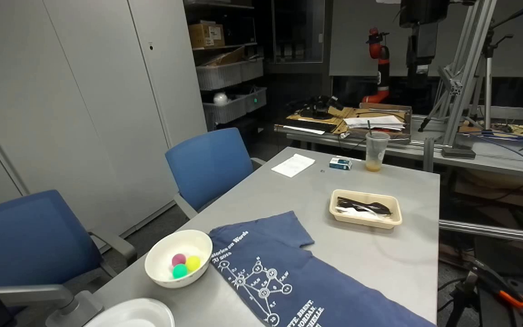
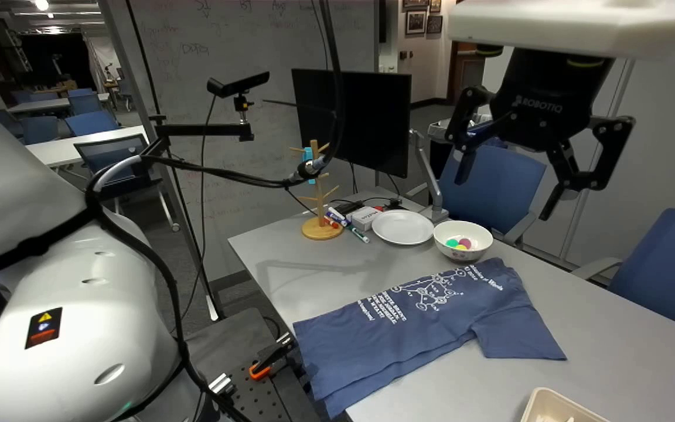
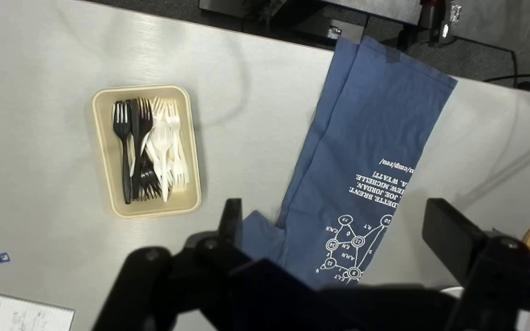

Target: Fold the shirt

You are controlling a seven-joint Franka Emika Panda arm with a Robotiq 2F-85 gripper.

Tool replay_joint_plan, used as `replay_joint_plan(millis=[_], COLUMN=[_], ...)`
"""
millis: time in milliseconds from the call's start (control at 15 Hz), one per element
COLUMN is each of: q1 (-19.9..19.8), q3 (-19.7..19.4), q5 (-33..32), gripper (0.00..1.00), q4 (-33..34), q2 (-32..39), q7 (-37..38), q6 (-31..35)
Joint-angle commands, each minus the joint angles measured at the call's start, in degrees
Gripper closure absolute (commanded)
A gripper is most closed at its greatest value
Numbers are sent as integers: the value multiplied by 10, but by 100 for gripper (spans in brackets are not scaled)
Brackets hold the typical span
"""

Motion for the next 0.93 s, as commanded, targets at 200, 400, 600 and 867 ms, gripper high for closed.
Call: replay_joint_plan(millis=[200, 400, 600, 867], q1=[-15, -11, -6, -2], q3=[15, 26, 46, 83], q5=[6, 3, -1, -4], gripper=[0, 0, 0, 0], q4=[2, 1, 4, 14], q2=[4, 23, 54, 126], q7=[-5, 1, 17, 58], q6=[-3, 6, 19, 78])
